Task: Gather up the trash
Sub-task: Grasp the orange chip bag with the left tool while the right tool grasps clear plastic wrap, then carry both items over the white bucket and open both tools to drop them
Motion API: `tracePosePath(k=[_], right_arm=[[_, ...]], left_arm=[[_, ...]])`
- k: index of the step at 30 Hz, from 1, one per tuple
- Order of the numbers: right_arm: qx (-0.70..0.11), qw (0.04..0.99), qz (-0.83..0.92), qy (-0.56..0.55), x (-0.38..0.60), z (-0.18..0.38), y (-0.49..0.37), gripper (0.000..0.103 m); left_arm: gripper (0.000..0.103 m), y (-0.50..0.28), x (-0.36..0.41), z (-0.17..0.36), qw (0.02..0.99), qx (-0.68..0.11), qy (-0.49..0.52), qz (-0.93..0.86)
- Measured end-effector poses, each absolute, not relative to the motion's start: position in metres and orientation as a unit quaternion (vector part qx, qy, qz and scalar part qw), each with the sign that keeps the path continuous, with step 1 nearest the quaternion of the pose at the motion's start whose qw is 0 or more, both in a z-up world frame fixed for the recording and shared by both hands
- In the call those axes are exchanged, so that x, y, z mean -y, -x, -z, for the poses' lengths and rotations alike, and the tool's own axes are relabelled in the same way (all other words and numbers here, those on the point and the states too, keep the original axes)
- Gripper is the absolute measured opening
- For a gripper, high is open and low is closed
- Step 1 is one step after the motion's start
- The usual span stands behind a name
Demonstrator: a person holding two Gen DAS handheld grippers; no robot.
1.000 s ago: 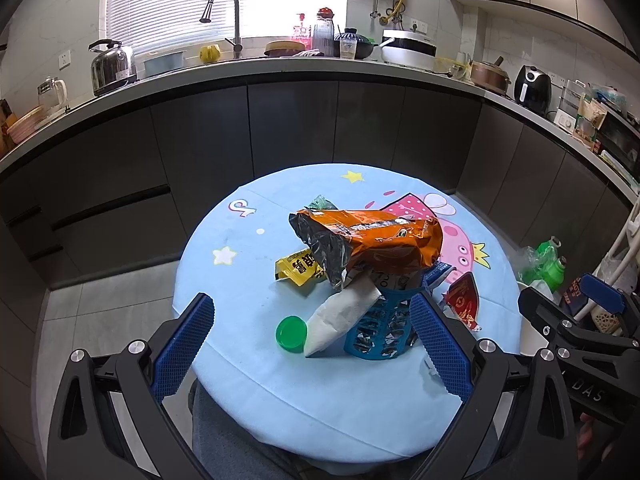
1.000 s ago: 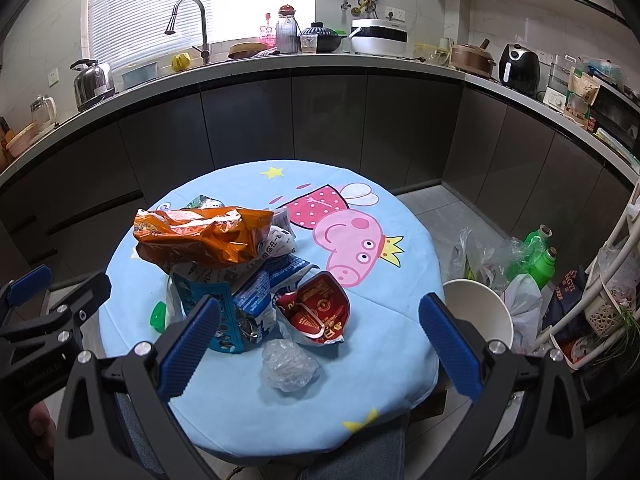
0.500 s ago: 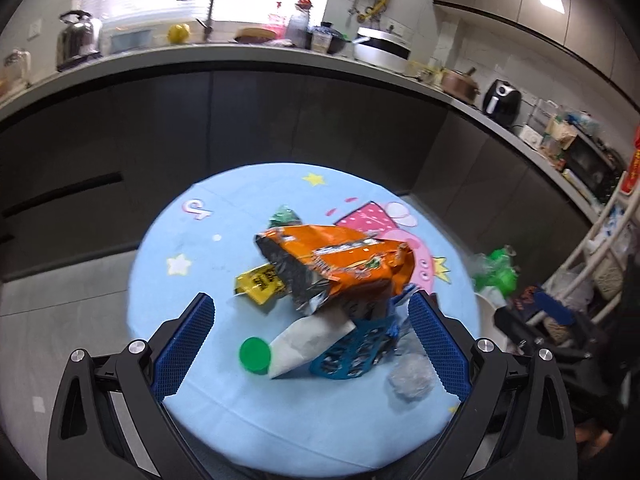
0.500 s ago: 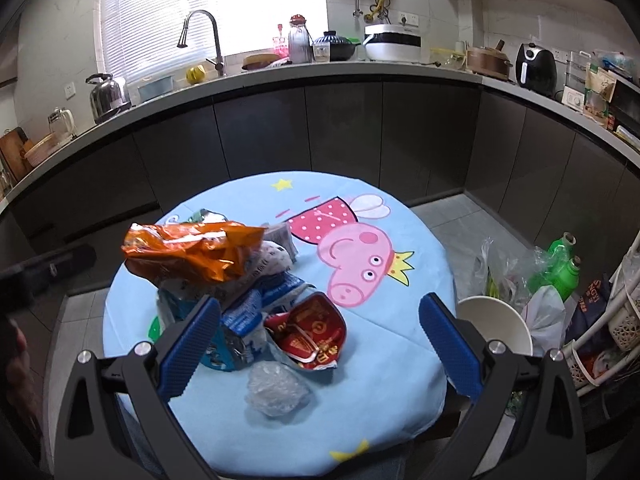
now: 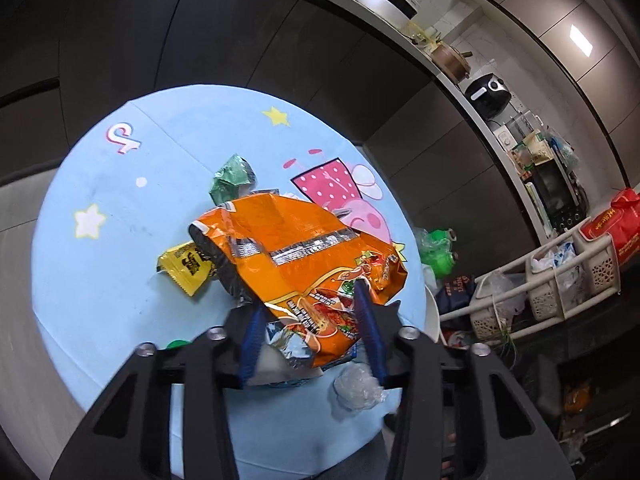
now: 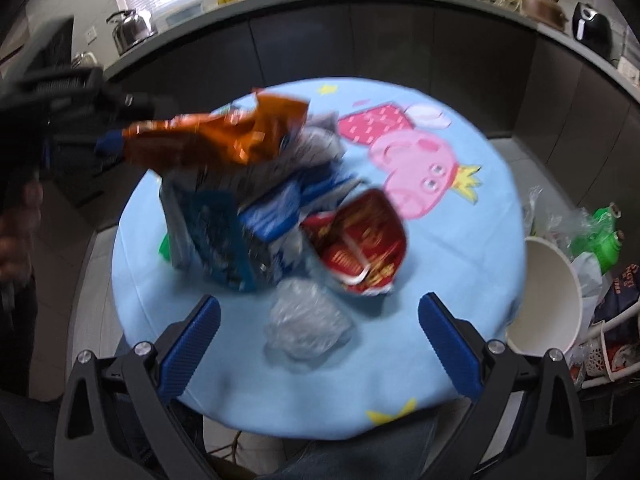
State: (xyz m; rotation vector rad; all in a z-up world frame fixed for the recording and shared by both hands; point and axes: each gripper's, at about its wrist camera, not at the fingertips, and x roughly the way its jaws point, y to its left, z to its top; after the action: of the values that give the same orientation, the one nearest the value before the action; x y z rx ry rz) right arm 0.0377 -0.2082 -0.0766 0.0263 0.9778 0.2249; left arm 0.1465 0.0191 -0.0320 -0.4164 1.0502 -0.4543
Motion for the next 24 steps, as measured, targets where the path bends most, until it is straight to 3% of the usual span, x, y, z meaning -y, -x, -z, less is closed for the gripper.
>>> tracePosePath(k=[3,5,7,9,12,13,15,24], right_arm=[[-0.495,0.862,-0.107,-0.027,0.206,0.094,-0.041,0.089],[-0.503,0.858,-0.102,-0.032,0.206,0.101,-0.043,0.088],[-0.505,0.857,-0.101,-0.036,0.205,0.105,-0.046,0.079],[-0.51,0.852,-0.108,-0.039,0.206,0.107,-0.048,0.051],[-0.514,0.848,-0.122,-0.039,0.207,0.105,-0.044,0.021],[-0.511,0.849,-0.128,-0.042,0.207,0.102,-0.042,0.015],[-0.502,0.852,-0.144,-0.047,0.209,0.094,-0.037,0.01],[-0.416,0.892,-0.157,-0.083,0.233,0.031,-0.017,0.008]], left_arm=[[0.009,-0.15,-0.018,0.033,0.817,-0.495,0.199,0.219],[0.002,-0.149,-0.019,0.029,0.818,-0.49,0.202,0.225],[0.001,-0.147,-0.02,0.021,0.823,-0.479,0.204,0.227],[0.0,-0.143,-0.022,0.01,0.829,-0.467,0.205,0.23],[0.0,-0.137,-0.022,-0.009,0.841,-0.446,0.199,0.234],[0.0,-0.134,-0.021,-0.017,0.846,-0.438,0.196,0.234],[0.0,-0.127,-0.02,-0.031,0.856,-0.42,0.188,0.237],[0.0,-0.106,0.006,-0.078,0.878,-0.367,0.145,0.271]])
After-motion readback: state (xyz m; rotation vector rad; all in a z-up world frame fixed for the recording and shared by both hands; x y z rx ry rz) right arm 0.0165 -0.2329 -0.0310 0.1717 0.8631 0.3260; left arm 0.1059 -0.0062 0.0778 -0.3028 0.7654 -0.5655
